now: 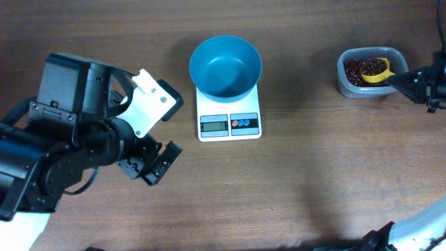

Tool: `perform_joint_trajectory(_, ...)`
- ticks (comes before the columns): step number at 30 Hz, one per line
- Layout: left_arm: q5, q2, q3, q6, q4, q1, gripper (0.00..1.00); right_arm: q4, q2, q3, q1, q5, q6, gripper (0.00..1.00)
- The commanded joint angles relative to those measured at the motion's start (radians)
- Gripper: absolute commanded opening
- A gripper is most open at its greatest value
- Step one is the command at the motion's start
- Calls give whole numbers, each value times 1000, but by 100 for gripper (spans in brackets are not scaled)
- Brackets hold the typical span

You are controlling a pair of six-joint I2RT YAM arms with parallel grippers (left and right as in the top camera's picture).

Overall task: Scoop item into bowl and weigh 50g on scale
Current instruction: 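Drag the scoop through the beans and lift it filled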

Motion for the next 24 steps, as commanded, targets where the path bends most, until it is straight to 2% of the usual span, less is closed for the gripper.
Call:
perform_joint_trajectory(1,15,2,6,9,2,4,98,-6,7,-10,-16,-72,-64,4)
perform_joint_trajectory(9,15,2,6,9,2,4,99,-22,56,-10,-16,-161,-138,4)
perform_joint_trajectory(15,15,2,6,9,2,4,99,-34,56,-72,-96,-244,-197,4)
perform_joint_trajectory(24,15,2,6,9,2,4,99,-45,56,-87,-100,-375,-292,4)
